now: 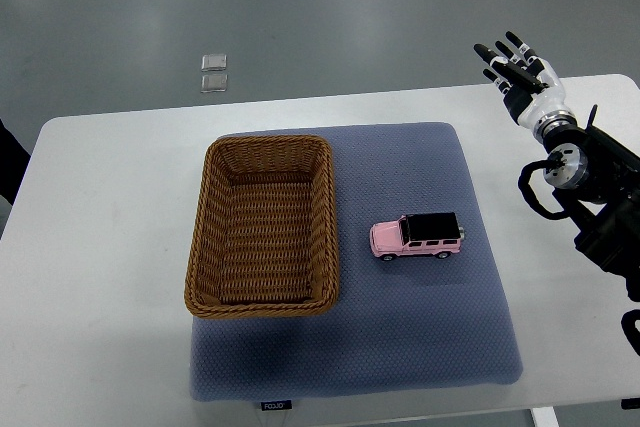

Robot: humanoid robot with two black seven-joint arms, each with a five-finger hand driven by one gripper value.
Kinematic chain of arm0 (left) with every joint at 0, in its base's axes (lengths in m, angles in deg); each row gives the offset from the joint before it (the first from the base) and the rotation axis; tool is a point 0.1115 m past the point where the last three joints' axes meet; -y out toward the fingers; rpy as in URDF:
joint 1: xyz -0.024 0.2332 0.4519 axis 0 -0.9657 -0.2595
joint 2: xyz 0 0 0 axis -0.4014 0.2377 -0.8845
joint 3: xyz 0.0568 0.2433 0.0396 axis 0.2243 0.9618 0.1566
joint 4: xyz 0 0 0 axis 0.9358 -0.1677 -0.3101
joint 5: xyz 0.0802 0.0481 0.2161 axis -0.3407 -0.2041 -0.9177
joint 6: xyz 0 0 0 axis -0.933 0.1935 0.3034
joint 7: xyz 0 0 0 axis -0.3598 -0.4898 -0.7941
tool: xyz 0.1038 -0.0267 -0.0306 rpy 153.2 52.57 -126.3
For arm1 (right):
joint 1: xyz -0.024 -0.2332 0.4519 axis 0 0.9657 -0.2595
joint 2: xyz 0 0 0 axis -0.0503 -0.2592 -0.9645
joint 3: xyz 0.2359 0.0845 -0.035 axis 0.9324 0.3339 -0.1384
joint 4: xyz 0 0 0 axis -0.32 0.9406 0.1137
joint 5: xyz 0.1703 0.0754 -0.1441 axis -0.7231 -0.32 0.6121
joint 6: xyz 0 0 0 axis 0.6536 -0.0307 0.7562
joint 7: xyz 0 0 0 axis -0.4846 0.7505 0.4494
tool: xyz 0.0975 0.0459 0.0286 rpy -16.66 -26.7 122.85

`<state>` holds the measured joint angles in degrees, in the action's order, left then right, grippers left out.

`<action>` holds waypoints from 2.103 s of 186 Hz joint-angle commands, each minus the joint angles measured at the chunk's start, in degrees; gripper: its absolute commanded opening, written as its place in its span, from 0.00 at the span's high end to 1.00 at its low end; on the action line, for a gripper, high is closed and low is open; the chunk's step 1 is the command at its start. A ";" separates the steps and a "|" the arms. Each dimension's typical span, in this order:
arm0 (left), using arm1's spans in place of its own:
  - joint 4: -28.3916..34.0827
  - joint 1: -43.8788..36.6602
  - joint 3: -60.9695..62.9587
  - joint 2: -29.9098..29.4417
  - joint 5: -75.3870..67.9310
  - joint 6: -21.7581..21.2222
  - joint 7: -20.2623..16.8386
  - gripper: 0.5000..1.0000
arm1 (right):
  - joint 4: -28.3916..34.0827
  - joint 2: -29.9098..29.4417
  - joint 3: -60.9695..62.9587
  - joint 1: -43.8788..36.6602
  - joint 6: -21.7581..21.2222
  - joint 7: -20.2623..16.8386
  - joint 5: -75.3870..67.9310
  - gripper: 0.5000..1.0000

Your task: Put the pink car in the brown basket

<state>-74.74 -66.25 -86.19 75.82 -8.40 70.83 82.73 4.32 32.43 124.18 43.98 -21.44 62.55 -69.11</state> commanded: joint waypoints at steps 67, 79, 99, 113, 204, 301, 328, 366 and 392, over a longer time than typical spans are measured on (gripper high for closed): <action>0.04 0.00 0.00 0.00 0.01 0.00 0.00 0.00 | 1.77 0.79 -0.90 -0.28 0.09 -0.27 0.07 0.18; 0.04 0.00 0.00 0.00 0.01 0.00 0.00 0.00 | 3.09 1.85 -0.99 -0.37 0.18 -0.44 0.34 0.18; 0.04 0.00 0.00 0.00 0.01 0.00 0.00 0.00 | 7.13 3.78 -2.92 -0.46 0.00 -0.62 1.39 0.18; 0.04 0.00 0.00 0.00 0.01 0.00 0.00 0.00 | 9.68 6.06 -6.61 -1.60 -0.08 -0.62 4.99 0.18; 0.04 0.00 0.00 0.00 0.01 0.00 0.00 0.00 | 23.30 24.26 -40.09 -18.03 -8.69 -3.34 23.36 0.18; 0.04 0.00 0.00 0.00 0.01 0.00 0.00 0.00 | 42.73 29.18 -62.77 -35.53 -16.96 -17.58 42.35 0.19; 0.04 0.00 0.00 0.00 0.01 0.00 0.00 0.00 | 42.64 27.86 -62.95 -34.56 -14.76 -21.36 42.00 0.19; 0.04 0.00 0.00 0.00 0.01 0.00 0.00 0.00 | 42.64 28.39 -63.04 -31.22 -11.86 -25.67 41.12 0.21; 0.04 0.00 0.00 0.00 0.01 0.00 0.00 0.00 | 42.73 28.83 -63.83 -30.08 -10.10 -25.67 36.11 0.21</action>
<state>-74.71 -66.25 -86.19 75.82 -8.40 70.83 82.71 46.94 60.83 61.11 13.09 -32.54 37.02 -29.63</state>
